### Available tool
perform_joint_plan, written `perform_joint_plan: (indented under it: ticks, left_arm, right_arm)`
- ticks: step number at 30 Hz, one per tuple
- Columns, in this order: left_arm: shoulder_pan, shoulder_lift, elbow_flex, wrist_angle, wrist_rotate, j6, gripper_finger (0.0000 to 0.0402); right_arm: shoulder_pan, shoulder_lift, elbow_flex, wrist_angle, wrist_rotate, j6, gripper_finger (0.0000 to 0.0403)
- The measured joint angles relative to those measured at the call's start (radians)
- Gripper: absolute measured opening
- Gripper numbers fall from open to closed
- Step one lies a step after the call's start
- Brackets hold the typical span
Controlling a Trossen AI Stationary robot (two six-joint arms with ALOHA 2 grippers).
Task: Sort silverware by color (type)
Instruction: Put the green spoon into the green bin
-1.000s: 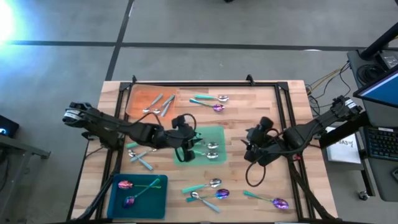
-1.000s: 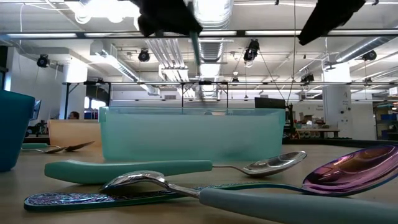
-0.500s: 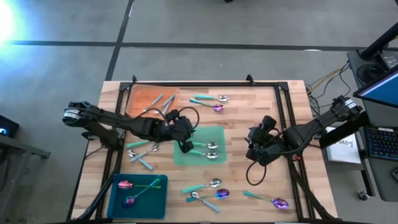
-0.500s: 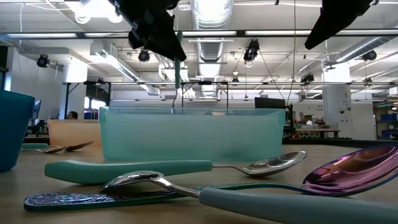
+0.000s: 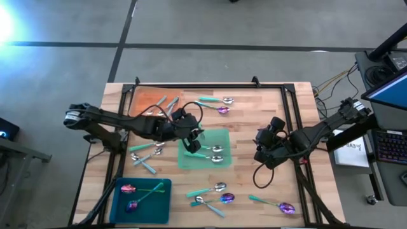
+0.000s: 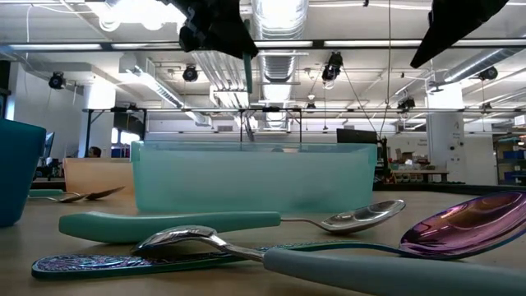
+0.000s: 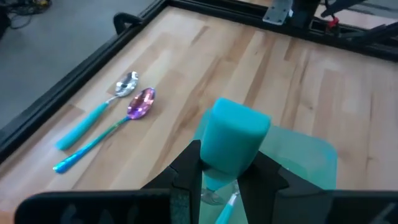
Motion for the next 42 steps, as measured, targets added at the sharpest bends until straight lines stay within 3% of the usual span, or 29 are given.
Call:
perform_joint_plan:
  ticks: [9, 22, 26, 30, 36, 39, 42]
  left_arm:
    - [0.001, 0.095, -0.039, 0.189, 0.009, -0.002, 0.0059]
    - [-0.004, 0.258, -0.038, 0.407, 0.084, -0.049, 0.0059]
    - [-0.005, 0.264, -0.037, 0.398, 0.085, -0.058, 0.0059]
    - [-0.005, 0.253, -0.035, 0.312, 0.132, -0.11, 0.0069]
    - [-0.005, 0.246, -0.02, 0.064, 0.265, -0.155, 0.0184]
    - [-0.005, 0.243, 0.019, -0.107, 0.304, -0.153, 0.021]
    - [-0.005, 0.245, 0.063, -0.26, 0.313, -0.128, 0.0212]
  right_arm:
    - [0.0, 0.001, -0.003, -0.007, 0.068, -0.024, 0.0215]
    - [0.0, 0.001, -0.043, -0.006, 0.066, -0.047, 0.0215]
    - [0.0, 0.001, -0.065, -0.007, 0.057, -0.035, 0.0215]
    - [0.0, 0.001, -0.074, -0.009, 0.021, -0.006, 0.0215]
    - [0.0, 0.001, -0.074, -0.007, -0.042, 0.012, 0.0215]
    - [0.0, 0.001, -0.074, -0.007, -0.126, 0.048, 0.0215]
    - [0.0, 0.001, -0.074, -0.006, -0.256, 0.091, 0.0215]
